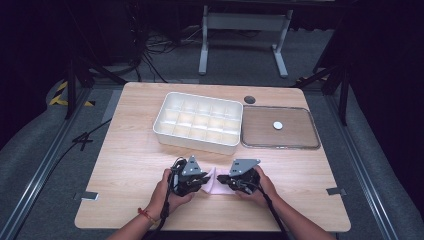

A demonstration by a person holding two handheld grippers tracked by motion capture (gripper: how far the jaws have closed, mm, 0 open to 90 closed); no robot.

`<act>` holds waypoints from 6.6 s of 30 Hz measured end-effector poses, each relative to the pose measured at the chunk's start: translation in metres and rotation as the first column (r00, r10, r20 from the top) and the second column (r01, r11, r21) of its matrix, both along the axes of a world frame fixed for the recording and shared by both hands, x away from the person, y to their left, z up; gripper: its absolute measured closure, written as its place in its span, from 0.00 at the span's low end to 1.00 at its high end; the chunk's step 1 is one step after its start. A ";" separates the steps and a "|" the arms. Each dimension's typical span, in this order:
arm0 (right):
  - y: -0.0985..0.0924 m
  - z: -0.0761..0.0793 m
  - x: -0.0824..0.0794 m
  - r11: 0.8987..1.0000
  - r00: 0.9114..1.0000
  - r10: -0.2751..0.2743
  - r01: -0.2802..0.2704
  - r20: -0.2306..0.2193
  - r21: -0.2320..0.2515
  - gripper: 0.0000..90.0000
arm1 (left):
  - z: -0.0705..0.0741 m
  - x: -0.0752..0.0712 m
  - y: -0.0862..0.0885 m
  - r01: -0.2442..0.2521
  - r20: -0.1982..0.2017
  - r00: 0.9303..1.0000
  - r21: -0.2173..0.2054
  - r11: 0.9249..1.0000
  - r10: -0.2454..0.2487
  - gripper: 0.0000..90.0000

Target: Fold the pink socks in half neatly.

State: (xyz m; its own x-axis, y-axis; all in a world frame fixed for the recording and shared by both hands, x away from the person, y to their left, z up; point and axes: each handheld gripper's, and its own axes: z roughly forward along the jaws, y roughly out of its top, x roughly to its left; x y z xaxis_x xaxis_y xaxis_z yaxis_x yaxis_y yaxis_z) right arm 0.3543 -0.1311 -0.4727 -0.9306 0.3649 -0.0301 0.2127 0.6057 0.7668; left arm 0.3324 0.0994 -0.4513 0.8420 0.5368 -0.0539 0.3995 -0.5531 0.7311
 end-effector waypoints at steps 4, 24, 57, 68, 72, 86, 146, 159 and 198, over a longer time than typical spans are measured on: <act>-0.023 0.010 -0.002 0.998 0.998 -0.055 0.055 -0.001 0.027 0.95 | 0.001 -0.001 -0.001 0.006 0.004 1.000 0.000 1.000 -0.006 0.90; -0.060 0.003 -0.002 0.988 0.990 -0.138 0.139 0.013 -0.068 0.85 | 0.008 0.001 -0.013 0.052 0.018 0.998 0.010 0.999 -0.052 0.89; -0.064 -0.001 0.007 0.989 0.991 -0.132 0.130 -0.024 -0.074 0.81 | 0.008 0.016 -0.060 0.092 0.028 0.995 0.049 0.995 -0.094 0.88; -0.074 0.005 0.011 0.989 0.991 -0.127 0.124 -0.043 -0.077 0.78 | 0.006 0.017 -0.067 0.098 0.016 0.995 0.048 0.994 -0.099 0.88; -0.071 0.002 0.012 0.989 0.991 -0.118 0.112 -0.057 -0.099 0.81 | 0.005 0.017 -0.072 0.100 0.019 0.995 0.051 0.994 -0.101 0.87; -0.072 0.000 0.012 0.990 0.990 -0.118 0.111 -0.077 -0.082 0.82 | 0.004 0.017 -0.092 0.102 0.012 0.995 0.037 0.994 -0.102 0.83; -0.050 0.007 -0.010 0.990 1.000 -0.018 0.021 0.021 -0.138 0.97 | -0.022 0.008 -0.052 0.178 -0.015 0.984 0.051 0.983 -0.178 0.86; -0.049 0.005 -0.010 0.991 1.000 -0.025 0.026 0.016 -0.134 0.98 | -0.027 0.010 -0.043 0.063 -0.090 0.994 -0.012 0.998 -0.063 0.59; -0.036 0.002 -0.007 0.987 0.994 -0.086 0.095 0.069 -0.130 1.00 | -0.014 0.013 -0.050 0.076 -0.034 0.996 -0.077 0.994 -0.079 0.89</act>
